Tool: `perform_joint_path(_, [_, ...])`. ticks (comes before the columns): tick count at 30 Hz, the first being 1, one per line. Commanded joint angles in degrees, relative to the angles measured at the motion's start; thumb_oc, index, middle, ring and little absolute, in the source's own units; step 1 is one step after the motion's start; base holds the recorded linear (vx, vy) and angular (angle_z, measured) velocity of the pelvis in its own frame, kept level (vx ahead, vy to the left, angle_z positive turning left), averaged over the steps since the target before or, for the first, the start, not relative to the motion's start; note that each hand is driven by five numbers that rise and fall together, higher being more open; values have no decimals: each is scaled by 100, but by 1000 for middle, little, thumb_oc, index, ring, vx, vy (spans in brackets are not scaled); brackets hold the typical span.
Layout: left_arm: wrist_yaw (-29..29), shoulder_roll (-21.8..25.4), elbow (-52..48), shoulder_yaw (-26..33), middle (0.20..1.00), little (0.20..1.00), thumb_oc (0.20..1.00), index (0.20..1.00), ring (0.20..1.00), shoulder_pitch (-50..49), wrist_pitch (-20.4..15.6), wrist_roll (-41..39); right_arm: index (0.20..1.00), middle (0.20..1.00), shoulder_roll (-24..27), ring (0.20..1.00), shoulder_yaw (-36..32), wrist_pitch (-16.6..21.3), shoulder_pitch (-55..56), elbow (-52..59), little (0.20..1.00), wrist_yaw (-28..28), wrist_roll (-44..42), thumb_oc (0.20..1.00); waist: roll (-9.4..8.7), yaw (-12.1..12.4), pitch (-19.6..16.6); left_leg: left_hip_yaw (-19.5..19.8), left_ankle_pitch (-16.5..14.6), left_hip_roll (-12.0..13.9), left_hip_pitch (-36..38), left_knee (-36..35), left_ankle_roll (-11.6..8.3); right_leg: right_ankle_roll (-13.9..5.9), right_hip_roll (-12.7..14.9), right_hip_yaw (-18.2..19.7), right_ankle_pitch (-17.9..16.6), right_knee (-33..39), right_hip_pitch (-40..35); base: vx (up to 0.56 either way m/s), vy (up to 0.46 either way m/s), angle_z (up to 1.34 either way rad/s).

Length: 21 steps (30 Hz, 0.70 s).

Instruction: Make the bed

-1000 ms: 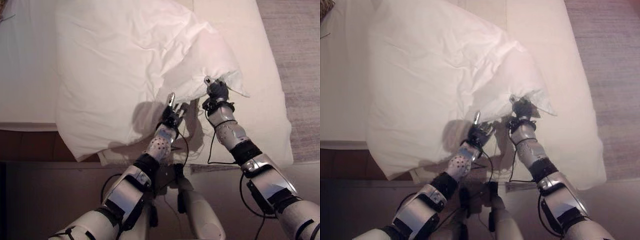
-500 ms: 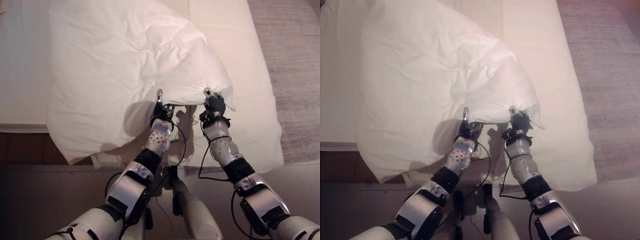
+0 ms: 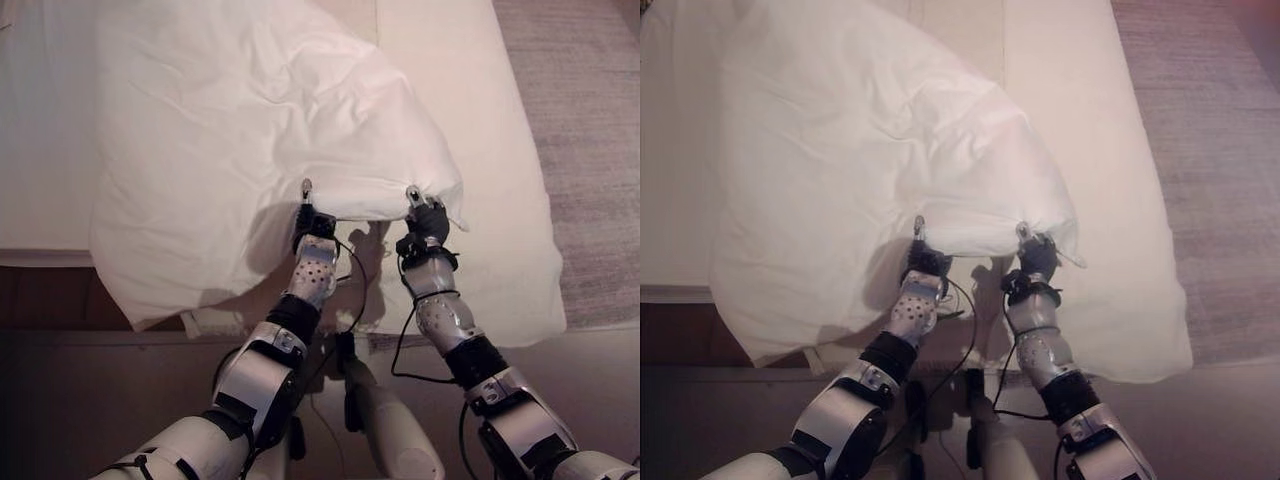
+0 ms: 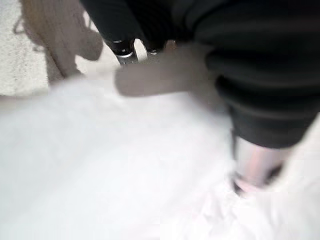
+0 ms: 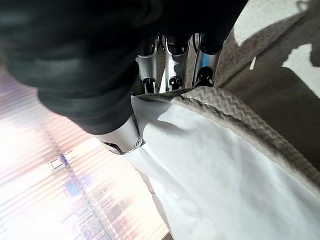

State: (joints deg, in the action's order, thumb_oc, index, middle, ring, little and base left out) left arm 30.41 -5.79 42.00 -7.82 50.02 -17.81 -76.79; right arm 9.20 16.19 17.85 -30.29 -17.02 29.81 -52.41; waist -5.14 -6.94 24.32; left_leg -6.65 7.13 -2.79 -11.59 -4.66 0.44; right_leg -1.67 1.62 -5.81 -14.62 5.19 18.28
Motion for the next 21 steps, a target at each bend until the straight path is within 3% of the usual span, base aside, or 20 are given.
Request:
perform_joint_path(1, [-87, 313, 214, 263, 200, 200, 200, 200, 200, 159, -317, 938, 200, 200, 132, 200, -802, 736, 607, 496, 200, -44, 224, 200, 174, 29, -556, -12, -308, 202, 82, -34, -491, -490, 95, -265, 1144, -1025, -38, 0, -15, 4])
perform_joint_path(6, [-346, 734, -374, 194, 200, 200, 200, 200, 200, -784, -245, 1476, 200, 200, 25, 200, -830, 555, 919, -90, 200, -263, 40, 200, 232, 193, -575, 32, -343, 212, 353, -34, -450, -419, 123, -247, 1340, -1444, -72, 10, -11, 2])
perform_joint_path(10, [-525, 789, -924, 187, 200, 200, 200, 200, 200, -1449, -258, 1596, 200, 200, 15, 200, -843, 407, 1151, -293, 200, -423, 14, 200, 271, 319, -564, 152, -366, 176, 609, -34, -413, -367, 155, -267, 1510, -1604, -269, 44, -27, 7])
perform_joint_path(12, [-771, 754, -1399, 94, 200, 200, 200, 200, 200, -1949, -225, 1676, 200, 200, 12, 200, -966, 305, 1386, -461, 200, -541, 10, 200, 374, 450, -572, 420, -348, 82, 722, -15, -415, -326, 301, -464, 1649, -1709, -459, 28, -23, 23])
perform_joint_path(15, [-927, 767, -1575, 16, 200, 200, 200, 200, 200, -2146, -176, 1769, 200, 200, 38, 200, -1147, 322, 1540, -491, 200, -586, -16, 200, 423, 445, -619, 536, -415, 57, 642, 260, -387, -324, 528, -782, 1615, -1665, -622, -21, -2, 79])
perform_joint_path(18, [-1120, 895, -1893, -57, 200, 200, 200, 200, 200, -2438, -172, 1958, 200, 200, 66, 200, -1215, 273, 1620, -614, 200, -688, -85, 200, 469, 401, -695, 465, -571, 355, 645, 524, -428, -376, 801, -1153, 1597, -1607, -856, 21, 127, 123])
perform_joint_path(21, [-1232, 1127, -2067, -7, 200, 200, 200, 200, 200, -2693, -197, 2170, 200, 200, 83, 200, -1293, 203, 1673, -762, 200, -794, -177, 200, 450, 435, -919, 457, -330, 1040, 638, 429, -589, -501, 1097, -1253, 1575, -1522, -1083, 109, 271, 67])
